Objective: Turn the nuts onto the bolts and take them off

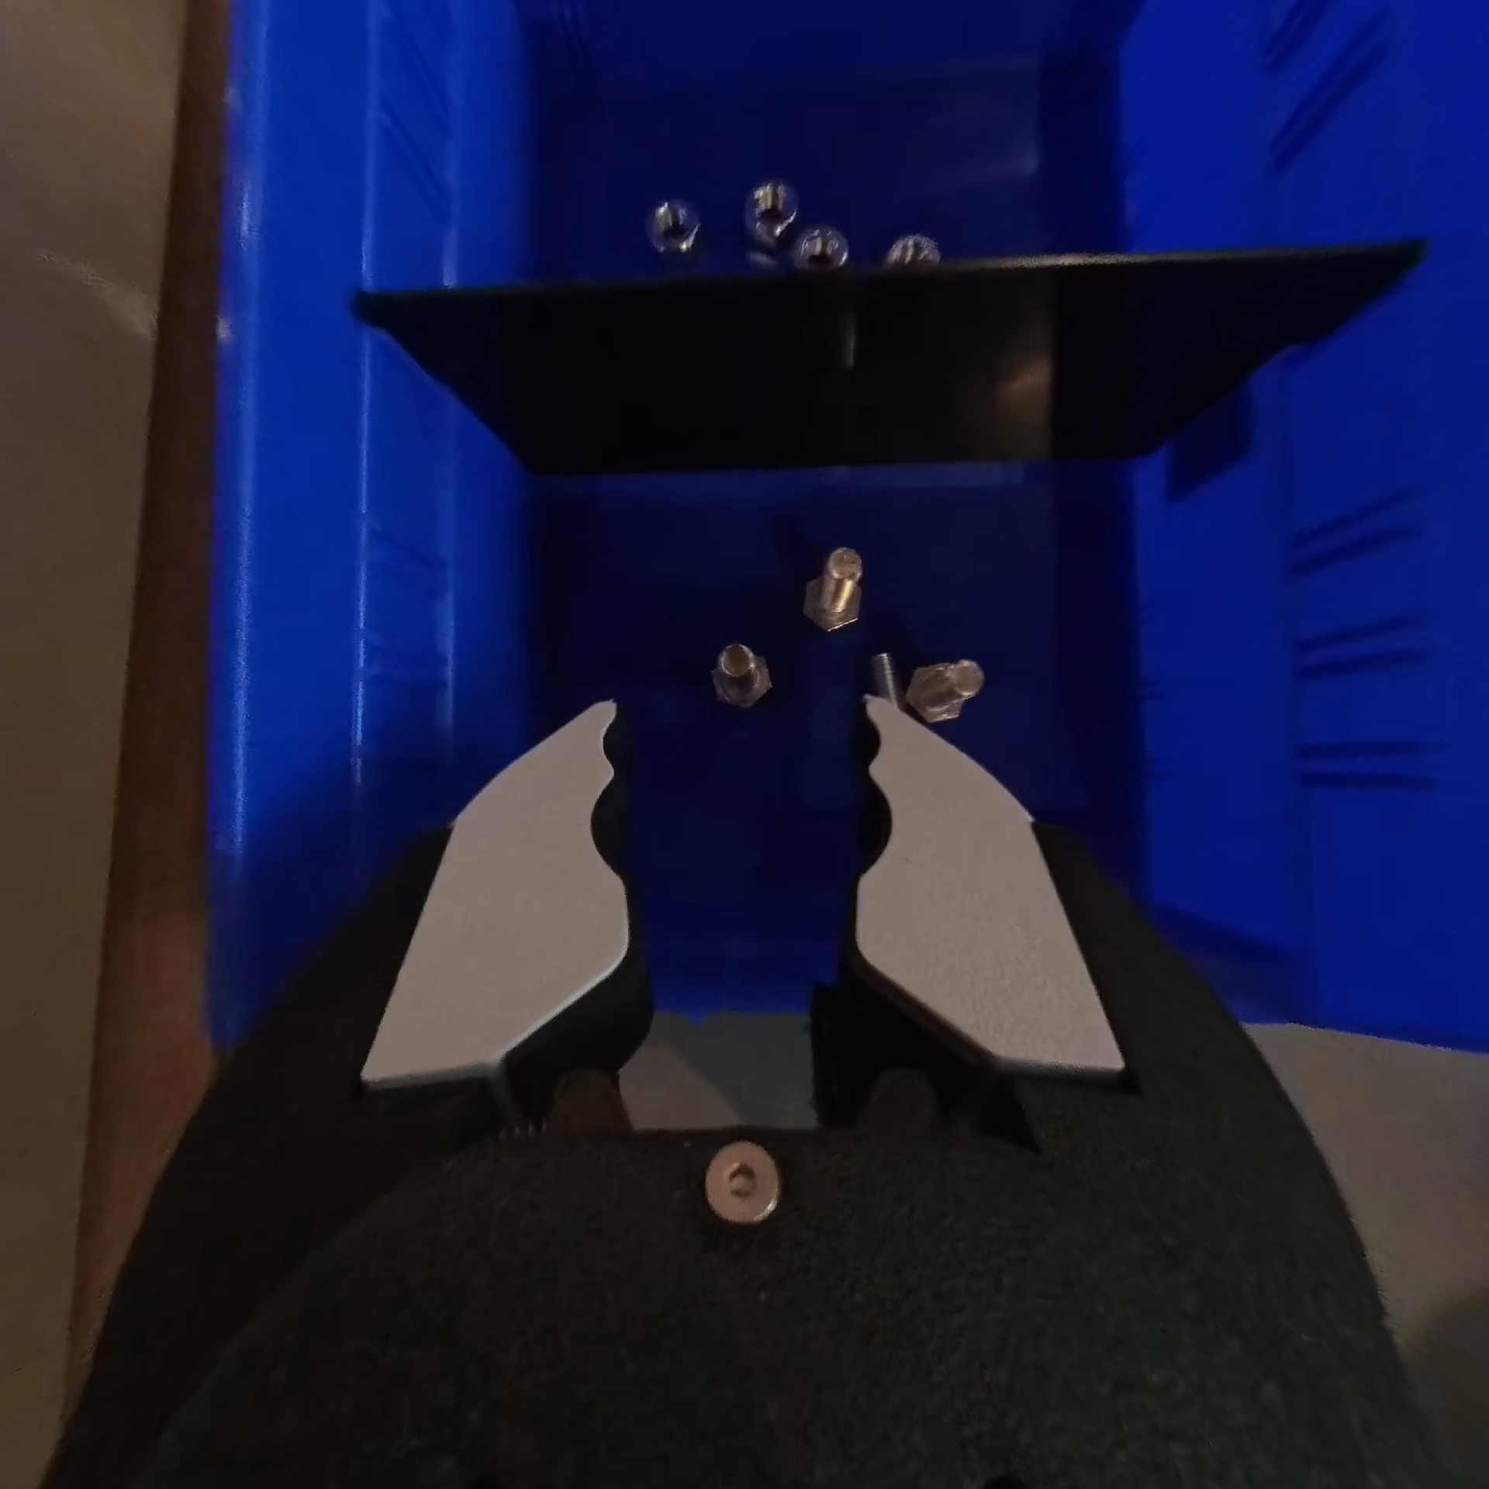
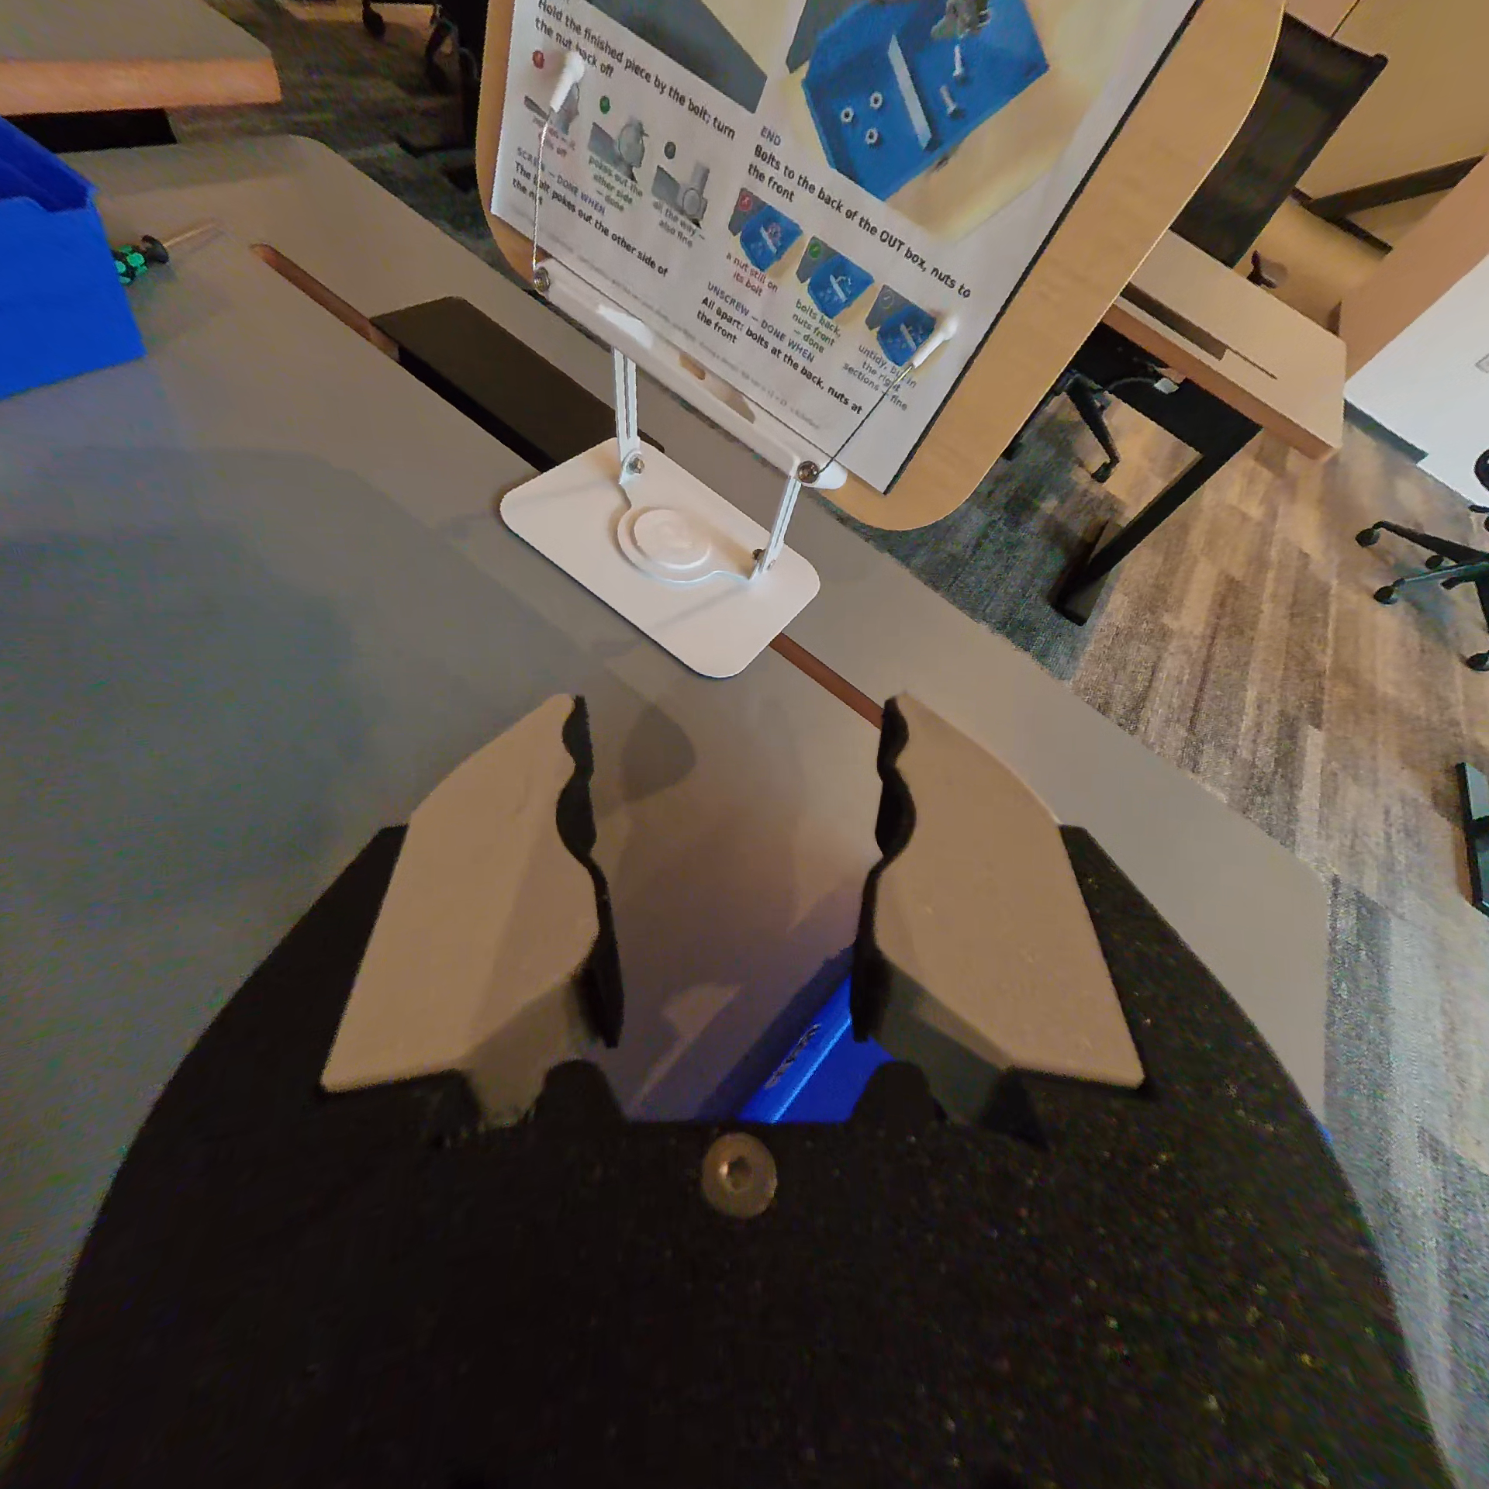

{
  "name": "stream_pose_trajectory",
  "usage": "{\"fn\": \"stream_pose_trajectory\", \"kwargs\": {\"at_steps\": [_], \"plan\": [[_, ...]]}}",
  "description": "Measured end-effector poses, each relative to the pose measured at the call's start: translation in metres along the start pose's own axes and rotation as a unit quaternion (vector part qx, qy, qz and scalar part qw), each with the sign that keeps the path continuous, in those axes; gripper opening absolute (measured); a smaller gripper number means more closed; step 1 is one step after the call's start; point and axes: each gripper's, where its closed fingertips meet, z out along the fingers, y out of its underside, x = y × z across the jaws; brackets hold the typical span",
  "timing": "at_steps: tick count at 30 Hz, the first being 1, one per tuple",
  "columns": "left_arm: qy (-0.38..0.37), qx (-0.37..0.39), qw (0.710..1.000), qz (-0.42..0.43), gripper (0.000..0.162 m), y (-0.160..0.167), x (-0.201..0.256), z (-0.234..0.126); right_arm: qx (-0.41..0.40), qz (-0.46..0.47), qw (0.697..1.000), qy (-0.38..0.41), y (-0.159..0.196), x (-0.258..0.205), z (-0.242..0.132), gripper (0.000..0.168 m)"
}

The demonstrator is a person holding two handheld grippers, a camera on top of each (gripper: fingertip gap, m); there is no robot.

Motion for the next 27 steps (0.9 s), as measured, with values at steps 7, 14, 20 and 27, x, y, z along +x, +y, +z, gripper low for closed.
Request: {"fn": "stream_pose_trajectory", "kwargs": {"at_steps": [7, 14, 20, 27], "plan": [[0.017, -0.027, 0.999, -0.003, 0.046, 0.002, -0.001, 0.015, -0.008, -0.006, 1.000, 0.003, 0.002, 0.000, 0.001, 0.068], [0.007, -0.087, 0.996, 0.014, 0.028, 0.007, -0.004, 0.026, -0.014, -0.011, 1.000, 0.008, 0.003, 0.001, 0.000, 0.069], [0.022, -0.096, 0.995, 0.015, 0.010, 0.007, 0.000, 0.034, -0.017, -0.010, 1.000, 0.014, 0.005, 0.004, 0.000, 0.069], [0.011, -0.087, 0.996, 0.035, 0.010, -0.007, 0.003, 0.011, -0.032, -0.013, 0.999, 0.011, 0.010, 0.002, 0.002, 0.069]]}}
